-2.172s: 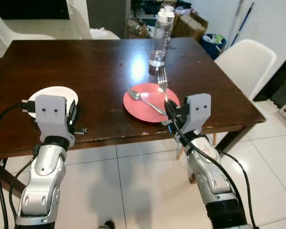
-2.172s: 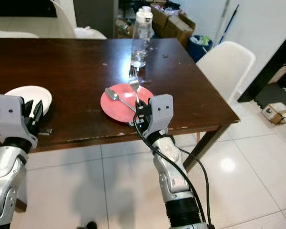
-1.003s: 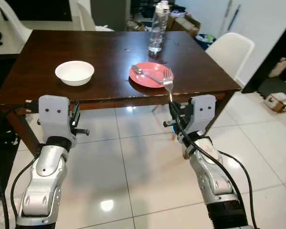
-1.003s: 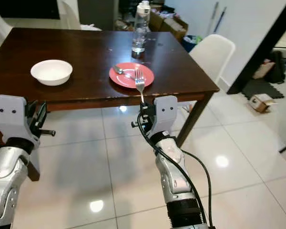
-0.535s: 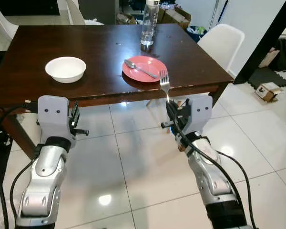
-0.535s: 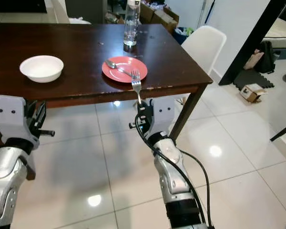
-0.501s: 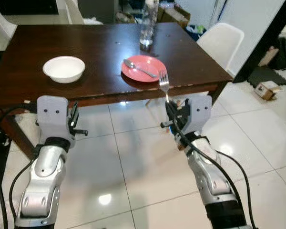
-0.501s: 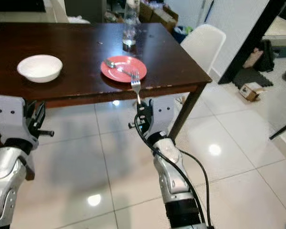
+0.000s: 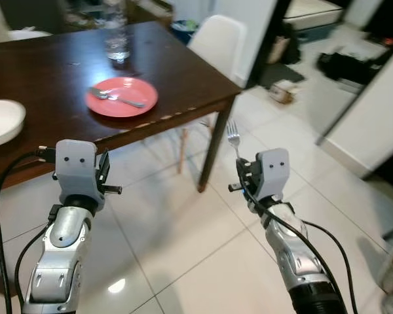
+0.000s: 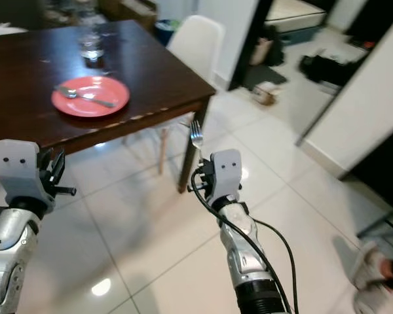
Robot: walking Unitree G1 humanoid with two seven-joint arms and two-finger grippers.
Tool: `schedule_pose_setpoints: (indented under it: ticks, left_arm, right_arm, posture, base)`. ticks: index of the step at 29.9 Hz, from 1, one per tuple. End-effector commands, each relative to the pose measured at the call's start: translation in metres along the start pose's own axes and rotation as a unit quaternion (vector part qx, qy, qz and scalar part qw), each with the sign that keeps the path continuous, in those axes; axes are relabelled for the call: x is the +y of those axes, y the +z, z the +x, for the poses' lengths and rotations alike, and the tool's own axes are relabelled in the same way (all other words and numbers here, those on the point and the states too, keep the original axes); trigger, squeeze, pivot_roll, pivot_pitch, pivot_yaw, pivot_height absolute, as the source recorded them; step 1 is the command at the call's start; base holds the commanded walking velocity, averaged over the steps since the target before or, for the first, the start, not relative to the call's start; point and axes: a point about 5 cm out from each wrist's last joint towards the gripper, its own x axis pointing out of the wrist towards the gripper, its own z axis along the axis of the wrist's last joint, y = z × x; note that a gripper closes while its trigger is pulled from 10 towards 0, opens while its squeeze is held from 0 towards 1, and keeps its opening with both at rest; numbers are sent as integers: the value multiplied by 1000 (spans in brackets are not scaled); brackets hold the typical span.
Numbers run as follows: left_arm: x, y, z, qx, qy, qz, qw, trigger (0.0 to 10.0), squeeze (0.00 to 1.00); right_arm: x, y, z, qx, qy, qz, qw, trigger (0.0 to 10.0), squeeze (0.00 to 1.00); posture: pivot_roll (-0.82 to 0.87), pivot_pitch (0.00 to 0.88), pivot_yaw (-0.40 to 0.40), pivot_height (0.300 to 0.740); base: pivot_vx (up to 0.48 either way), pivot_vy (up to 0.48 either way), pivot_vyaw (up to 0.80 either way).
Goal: Setting the table
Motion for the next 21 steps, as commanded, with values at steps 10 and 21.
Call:
schedule_pose_setpoints:
  ticks: [10,21]
  left_arm:
    - [5,-67,-22,101,-6,24,995,10000,0]
    - [8,-107,-34,156,-11,35,987,10000,0]
  right_arm:
    - [-7,-76,-36,135,-8,-8,991,10000,0]
    - [0,-106,-53,185,21,-28,982,10000,0]
  posture:
    - [48,22,-20,740]
    - [46,14,-21,740]
  base:
    - [0,0,-800]
    - [0,0,-800]
